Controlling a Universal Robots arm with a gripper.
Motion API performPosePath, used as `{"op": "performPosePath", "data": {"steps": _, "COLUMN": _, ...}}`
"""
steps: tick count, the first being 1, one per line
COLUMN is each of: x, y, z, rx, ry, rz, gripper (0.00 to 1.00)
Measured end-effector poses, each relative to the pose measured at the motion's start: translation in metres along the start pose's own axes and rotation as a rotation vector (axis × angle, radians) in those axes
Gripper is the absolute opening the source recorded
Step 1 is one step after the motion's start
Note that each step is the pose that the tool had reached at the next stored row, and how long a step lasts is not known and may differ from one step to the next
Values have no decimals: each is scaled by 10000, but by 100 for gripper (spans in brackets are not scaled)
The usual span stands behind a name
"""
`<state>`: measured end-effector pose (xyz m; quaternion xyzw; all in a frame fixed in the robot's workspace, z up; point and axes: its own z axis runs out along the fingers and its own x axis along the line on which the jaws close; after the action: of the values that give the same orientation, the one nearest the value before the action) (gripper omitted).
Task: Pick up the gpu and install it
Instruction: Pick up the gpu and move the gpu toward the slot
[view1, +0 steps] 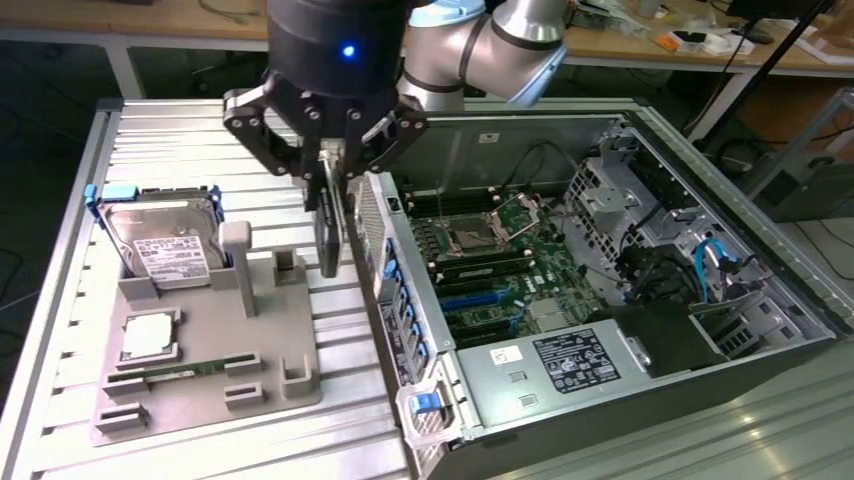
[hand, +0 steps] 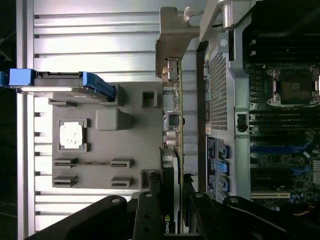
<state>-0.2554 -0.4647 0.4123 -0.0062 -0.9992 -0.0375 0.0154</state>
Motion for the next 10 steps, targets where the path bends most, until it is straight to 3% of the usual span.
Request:
{"op": "performPosePath", "data": {"steps": 3, "x": -128, "y": 9, "z": -95, "rx": 0, "ry": 133, "rz": 12, "gripper": 27}}
{"op": "performPosePath", "data": {"steps": 6, "x": -268, "y": 17, "z": -182, "rx": 4, "ry": 350, "rz": 28, "gripper": 27}}
{"op": "performPosePath", "data": {"steps": 10, "x": -447, "y": 22, "z": -227, "rx": 7, "ry": 624, "rz": 48, "gripper": 27}}
